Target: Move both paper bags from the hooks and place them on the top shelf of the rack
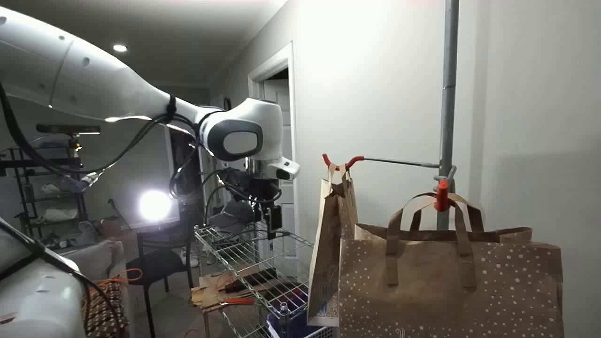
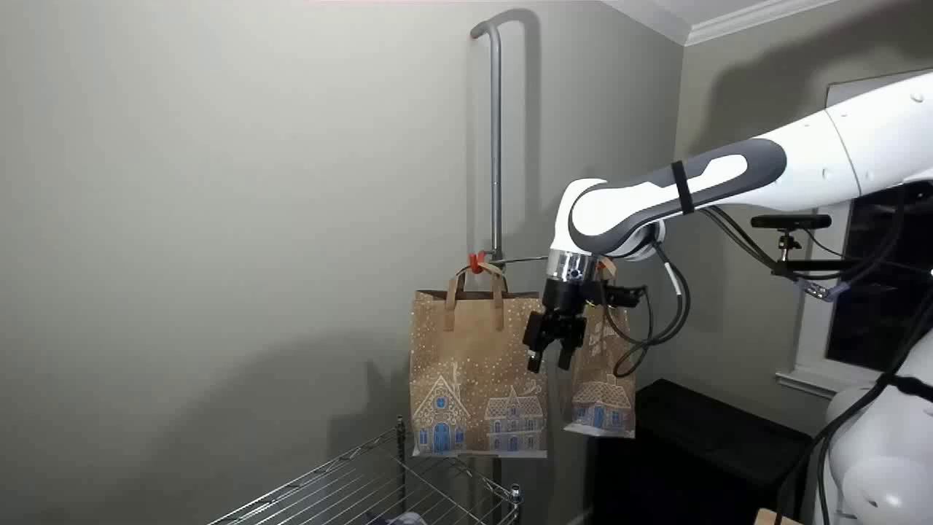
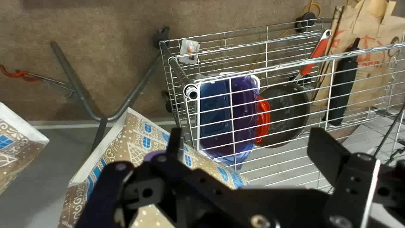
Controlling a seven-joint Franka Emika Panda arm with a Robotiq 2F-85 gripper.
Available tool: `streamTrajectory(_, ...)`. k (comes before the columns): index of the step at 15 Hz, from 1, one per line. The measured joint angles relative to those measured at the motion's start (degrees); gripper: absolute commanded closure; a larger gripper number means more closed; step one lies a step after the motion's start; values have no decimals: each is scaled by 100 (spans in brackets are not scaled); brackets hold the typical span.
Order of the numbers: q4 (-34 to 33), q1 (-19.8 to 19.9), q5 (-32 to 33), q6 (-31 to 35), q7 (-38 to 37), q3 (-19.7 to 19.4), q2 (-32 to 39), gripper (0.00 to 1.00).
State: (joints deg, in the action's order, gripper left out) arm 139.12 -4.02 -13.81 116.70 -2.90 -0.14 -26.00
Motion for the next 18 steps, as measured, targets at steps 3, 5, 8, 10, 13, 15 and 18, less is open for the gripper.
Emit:
streamTrajectory(3, 0, 0, 0, 0, 0, 0, 0, 0)
streamTrajectory(5, 0, 0, 0, 0, 0, 0, 0, 0)
streamTrajectory(8, -46, 109, 8, 20, 0, -28, -14, 0)
streamTrajectory(10, -133, 348, 9, 110, -18, -185, -118, 0)
streamTrajectory(13, -312, 576, 9, 147, 372, -605, -374, 0)
streamTrajectory(15, -436, 551, 9, 156, 895, -732, -516, 0)
streamTrajectory(18, -617, 427, 16, 159, 1489, -736, -703, 0)
